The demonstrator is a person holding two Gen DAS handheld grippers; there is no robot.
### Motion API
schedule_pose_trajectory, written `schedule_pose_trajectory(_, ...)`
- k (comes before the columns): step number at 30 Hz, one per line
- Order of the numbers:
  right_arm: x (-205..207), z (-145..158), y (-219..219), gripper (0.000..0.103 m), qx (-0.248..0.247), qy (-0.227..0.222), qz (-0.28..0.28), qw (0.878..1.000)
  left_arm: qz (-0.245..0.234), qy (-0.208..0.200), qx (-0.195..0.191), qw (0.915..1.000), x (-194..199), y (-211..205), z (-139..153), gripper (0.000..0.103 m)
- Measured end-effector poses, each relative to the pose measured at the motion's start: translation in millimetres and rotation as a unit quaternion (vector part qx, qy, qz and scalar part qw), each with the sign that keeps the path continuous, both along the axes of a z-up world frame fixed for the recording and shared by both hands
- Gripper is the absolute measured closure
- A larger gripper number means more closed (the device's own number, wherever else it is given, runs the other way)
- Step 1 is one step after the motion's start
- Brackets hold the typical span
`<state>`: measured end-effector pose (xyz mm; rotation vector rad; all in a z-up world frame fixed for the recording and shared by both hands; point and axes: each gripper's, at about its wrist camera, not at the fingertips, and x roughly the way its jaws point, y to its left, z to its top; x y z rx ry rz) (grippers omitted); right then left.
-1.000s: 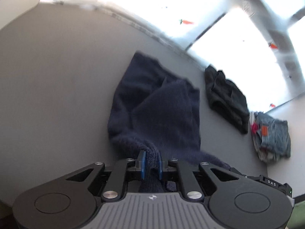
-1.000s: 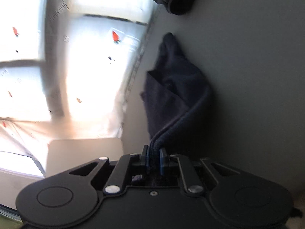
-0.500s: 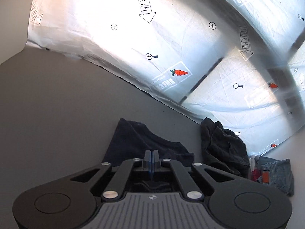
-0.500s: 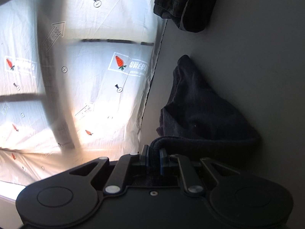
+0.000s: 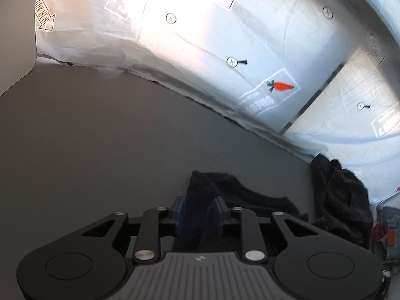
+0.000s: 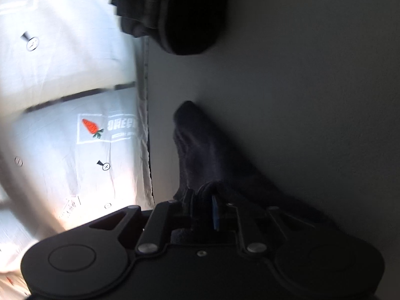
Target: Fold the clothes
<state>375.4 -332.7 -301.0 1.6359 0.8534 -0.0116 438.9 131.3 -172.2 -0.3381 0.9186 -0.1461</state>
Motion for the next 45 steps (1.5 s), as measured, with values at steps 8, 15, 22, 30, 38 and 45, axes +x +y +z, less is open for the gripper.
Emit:
schedule_pose_trajectory(8,-10,33,-13,0.056,-0.087,-0.085,-0.018,0.992,-0.044,0.06,-0.035,0.9967,-10,-15,-44,0.056)
schedule_pose_trajectory(15,16,77,24,0.05,-0.314,-0.14,0.169,0.923,-0.058,0.068,-0.039,0.9952,-5,-25,-58,0.054)
schedule_pose_trajectory(22,38,63,58,0.06,-0.405,-0.147,0.285,0.856,-0.057,0.066,-0.07,0.9937,1,-24,-62,0.084)
schedule_pose_trajectory(30,13,110,42,0.092,-0.406,-0.198,0.209,0.867,-0.075,-0.039,-0.034,0.9958,-18,-35,-1,0.094)
schedule_pose_trajectory(38,33,165,40,0.092,-0.477,-0.266,0.136,0.827,-0.095,-0.15,0.001,0.984,18,-70,54,0.093)
schedule_pose_trajectory(45,87,72,65,0.084,-0.565,-0.109,0.238,0.782,-0.088,-0.001,0.099,0.9912,60,-106,-57,0.089)
